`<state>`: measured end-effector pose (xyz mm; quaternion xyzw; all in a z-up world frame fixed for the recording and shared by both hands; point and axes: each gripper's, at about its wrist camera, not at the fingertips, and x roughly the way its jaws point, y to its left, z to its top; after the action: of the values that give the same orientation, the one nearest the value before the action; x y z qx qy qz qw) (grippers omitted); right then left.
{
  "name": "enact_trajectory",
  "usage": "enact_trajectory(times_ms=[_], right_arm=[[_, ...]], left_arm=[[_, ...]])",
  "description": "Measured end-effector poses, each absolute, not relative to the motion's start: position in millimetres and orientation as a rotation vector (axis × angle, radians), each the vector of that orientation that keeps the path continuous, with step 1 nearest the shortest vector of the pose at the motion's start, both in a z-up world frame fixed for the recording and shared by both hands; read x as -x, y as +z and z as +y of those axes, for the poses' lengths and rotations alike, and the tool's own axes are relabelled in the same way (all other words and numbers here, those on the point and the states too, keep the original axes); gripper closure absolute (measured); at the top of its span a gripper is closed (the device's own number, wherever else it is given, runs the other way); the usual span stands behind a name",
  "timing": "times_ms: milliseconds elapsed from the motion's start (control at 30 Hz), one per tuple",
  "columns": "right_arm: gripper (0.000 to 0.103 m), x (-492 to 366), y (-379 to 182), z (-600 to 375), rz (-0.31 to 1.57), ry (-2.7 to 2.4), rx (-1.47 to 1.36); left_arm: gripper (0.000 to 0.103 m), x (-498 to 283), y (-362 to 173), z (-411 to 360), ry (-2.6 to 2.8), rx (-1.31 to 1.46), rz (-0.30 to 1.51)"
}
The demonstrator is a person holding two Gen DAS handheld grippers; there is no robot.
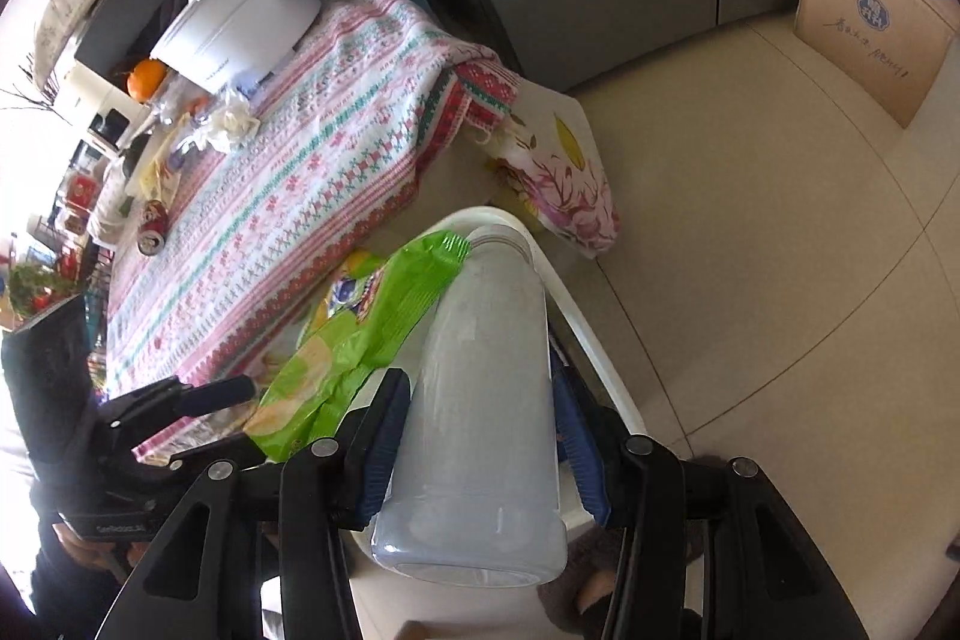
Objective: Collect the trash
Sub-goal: 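Carry both items over the bin and open the left tool to drop the chip bag, then open the right tool to drop the white bottle into the bin, then grasp the red can with the left tool while the right tool grasps the white tissue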
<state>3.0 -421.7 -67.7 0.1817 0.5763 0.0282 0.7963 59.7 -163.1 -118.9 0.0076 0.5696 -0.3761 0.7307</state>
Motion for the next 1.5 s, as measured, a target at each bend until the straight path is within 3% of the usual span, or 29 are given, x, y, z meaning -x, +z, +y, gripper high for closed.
enact_trajectory(times_ms=[567, 833, 900, 967, 1033, 1100, 1500], right_arm=[[0.053, 8, -36, -452, 1.139, 0.036, -0.396], [0.052, -7, -72, -398, 1.302, 0.181, -0.316], [0.052, -9, -76, -392, 1.32, 0.188, -0.303], [0.051, -12, -77, -391, 1.332, 0.19, -0.311], [0.039, -15, -77, -391, 1.339, 0.177, -0.33], [0.033, -17, -73, -392, 1.325, 0.17, -0.339], [0.033, -46, -52, -350, 1.279, 0.164, -0.251]], left_arm=[[0.036, -52, -103, -129, -0.801, -0.069, 1.18], [0.036, -64, -94, -116, -0.736, -0.052, 1.146], [0.034, -66, -91, -111, -0.721, -0.047, 1.138], [0.025, -69, -88, -106, -0.696, -0.046, 1.128], [0.022, -73, -86, -99, -0.663, -0.044, 1.12], [0.022, -77, -85, -92, -0.631, -0.041, 1.122], [0.02, -95, -80, -28, -0.434, 0.007, 1.096]])
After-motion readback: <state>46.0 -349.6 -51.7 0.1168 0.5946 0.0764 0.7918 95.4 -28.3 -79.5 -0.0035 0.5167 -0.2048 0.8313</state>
